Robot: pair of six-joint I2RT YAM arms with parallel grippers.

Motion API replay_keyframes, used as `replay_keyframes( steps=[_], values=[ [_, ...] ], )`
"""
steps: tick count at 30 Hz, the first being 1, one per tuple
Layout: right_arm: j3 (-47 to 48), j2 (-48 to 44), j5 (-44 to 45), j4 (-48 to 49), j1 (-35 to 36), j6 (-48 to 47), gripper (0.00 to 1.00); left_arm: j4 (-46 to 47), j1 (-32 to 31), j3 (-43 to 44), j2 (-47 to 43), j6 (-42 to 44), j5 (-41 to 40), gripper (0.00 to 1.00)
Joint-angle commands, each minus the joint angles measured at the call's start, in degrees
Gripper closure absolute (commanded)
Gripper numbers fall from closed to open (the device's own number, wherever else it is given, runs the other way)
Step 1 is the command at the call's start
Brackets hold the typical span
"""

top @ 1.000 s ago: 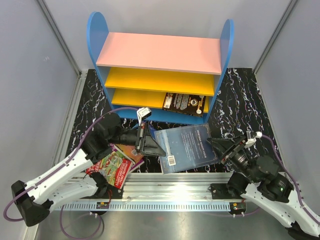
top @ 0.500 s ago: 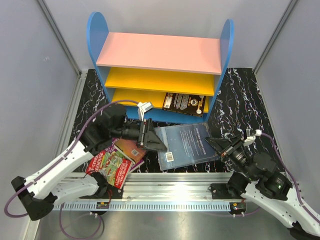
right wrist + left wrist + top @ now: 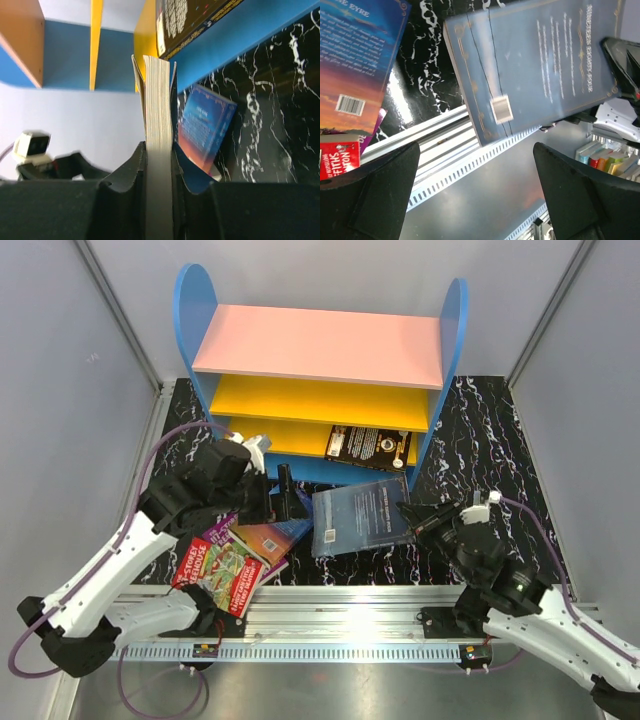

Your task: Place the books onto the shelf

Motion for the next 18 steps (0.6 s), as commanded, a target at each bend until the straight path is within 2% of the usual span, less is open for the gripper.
replay_keyframes(
  steps=[1, 2, 5, 10, 18],
  values=[
    [-3.8, 0.7, 6.9, 20.9, 0.3, 5.7, 1.00, -1.4, 0.3, -0.4, -3.2, 1.6, -3.3, 0.01],
    [-7.2, 0.9, 7.1, 28.0, 0.3, 6.2, 1.00, -1.7, 0.5, -0.8, -3.5, 1.6, -3.3, 0.01],
    [-11.7, 1.9, 6.4, 36.7, 0.0, 7.7, 1.00, -2.5, 0.4, -2.5, -5.1, 1.7, -3.2, 0.01],
    [-12.6, 3.9, 7.5, 43.2, -0.2, 6.1, 1.00, -2.1, 0.6, -5.9, -6.7, 1.7, -2.2, 0.01],
    [-17.6, 10.2, 8.2, 66.4, -2.2, 6.5, 1.00, -2.0, 0.6, -6.9, -7.2, 2.8, -0.3, 0.01]
  ],
)
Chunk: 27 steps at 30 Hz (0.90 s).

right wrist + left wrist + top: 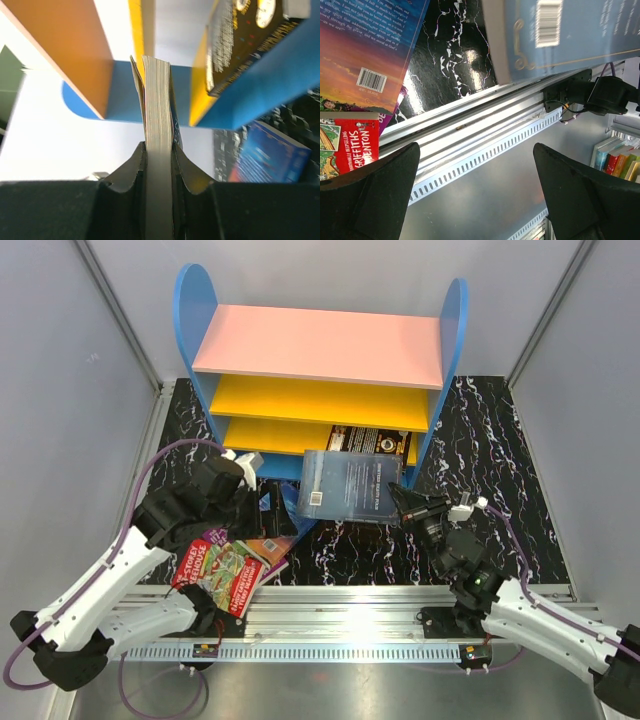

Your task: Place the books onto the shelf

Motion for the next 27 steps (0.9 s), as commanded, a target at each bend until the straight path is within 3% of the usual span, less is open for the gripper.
replay_keyframes(
  steps=[1, 5, 14, 19, 27],
  values=[
    [0.4, 1.3, 2.2, 21.2, -1.1, 3.2, 1.00, 1.2, 0.2, -0.2, -0.9, 2.0, 1.1, 0.01],
    [3.6, 0.0, 4.2, 13.2, -1.3, 0.3, 1.00, 1.1, 0.2, -0.4, -0.8, 3.1, 1.4, 0.01],
    [-0.1, -0.6, 4.1, 14.3, -9.1, 5.0, 1.00, 0.2, 0.2, -0.7, -0.4, 5.4, 2.2, 0.01],
    [0.2, 5.1, 0.8, 15.8, -14.4, 8.1, 1.00, 0.1, 0.3, -0.5, 0.4, 6.3, 2.6, 0.01],
    [5.9, 18.1, -8.3, 19.0, -16.4, 6.0, 1.00, -0.6, 0.5, 0.4, 1.2, 8.0, 2.6, 0.02]
  ],
)
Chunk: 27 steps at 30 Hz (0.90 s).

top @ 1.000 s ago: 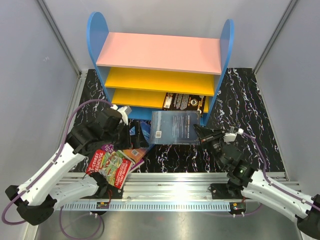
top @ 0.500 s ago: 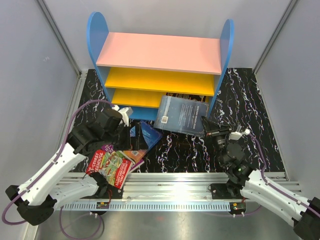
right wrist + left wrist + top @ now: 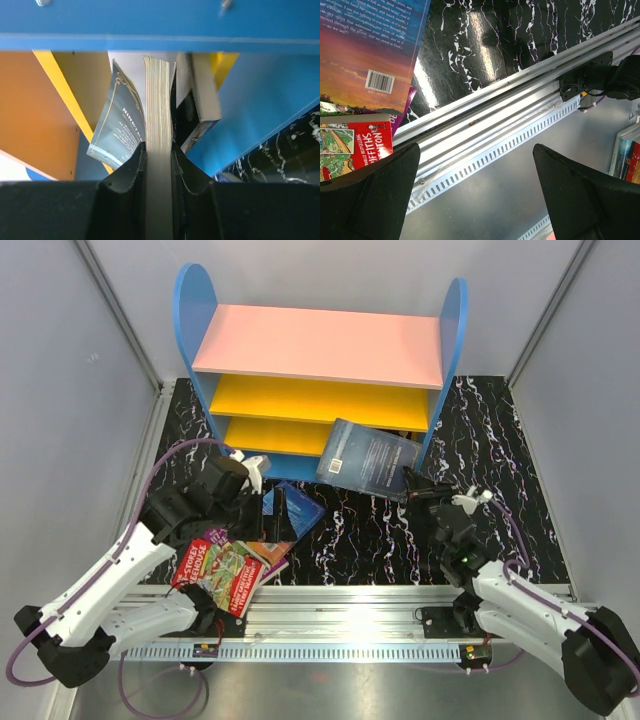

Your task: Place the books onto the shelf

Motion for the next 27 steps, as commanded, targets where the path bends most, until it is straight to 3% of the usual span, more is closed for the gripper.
replay_keyframes(
  steps=[1, 4, 8, 12, 17, 19, 24, 27],
  values=[
    [8.1, 2.7, -7.8, 9.1, -0.5, 0.6, 1.00, 0.1, 0.5, 0.9, 0.0, 2.1, 1.3, 0.02],
    [9.9, 1.8, -11.7, 4.4, -0.4, -1.5, 1.00, 0.4, 0.6, 0.4, -0.6, 2.2, 1.6, 0.02],
    [6.5, -1.5, -6.6, 5.2, -0.4, 0.8, 1.00, 2.1, 0.6, -1.8, -1.3, 1.1, 2.6, 0.02],
    [7.3, -5.0, -6.4, -0.3, -0.4, 0.0, 1.00, 2.5, 0.6, -2.2, -1.4, 0.9, 3.2, 0.02],
    [16.1, -3.8, -9.5, -19.4, -0.5, -5.2, 1.00, 2.8, 0.6, -2.5, -1.4, 0.7, 3.1, 0.02],
    [18.0, -2.7, -9.7, -20.7, -0.5, -5.6, 1.00, 3.0, 0.6, -2.5, -1.5, 0.3, 3.2, 0.02],
    [13.2, -2.5, -5.2, -11.0, -0.5, -1.7, 1.00, 2.7, 0.6, -2.0, -1.4, 0.1, 3.3, 0.02],
    [12.7, -1.6, -3.9, -10.4, -0.5, 0.3, 1.00, 2.5, 0.6, -2.0, -2.0, 0.1, 2.9, 0.02]
  ],
)
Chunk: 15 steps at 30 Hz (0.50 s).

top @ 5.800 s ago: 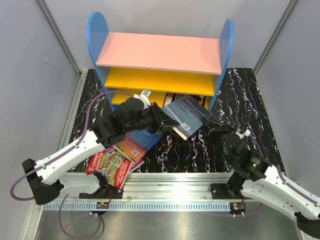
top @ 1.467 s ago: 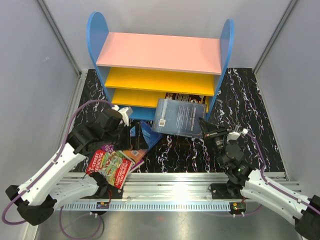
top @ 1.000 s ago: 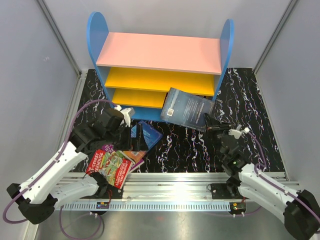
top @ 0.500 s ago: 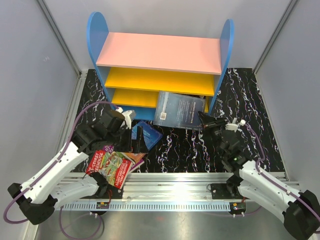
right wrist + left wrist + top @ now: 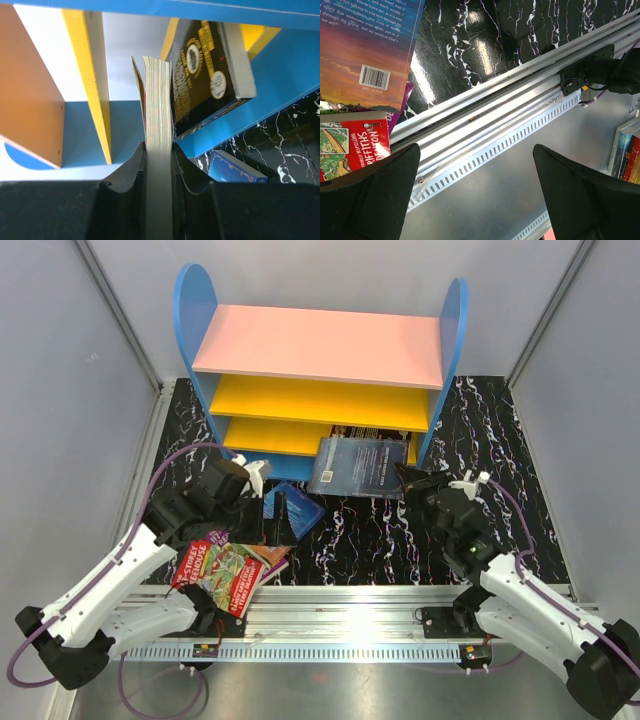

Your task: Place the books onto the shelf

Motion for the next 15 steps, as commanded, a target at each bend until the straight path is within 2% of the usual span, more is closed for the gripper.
replay_keyframes(
  steps=[1, 15],
  values=[
    [0.8, 0.4, 4.6, 8.4, -0.4, 4.9, 1.00, 1.5, 0.3, 0.3, -1.5, -0.2, 0.9, 0.02],
    [15.3, 12.5, 10.2, -0.8, -0.4, 6.3, 1.00, 2.7, 0.4, 0.4, -1.4, -0.9, 1.1, 0.02]
  ],
)
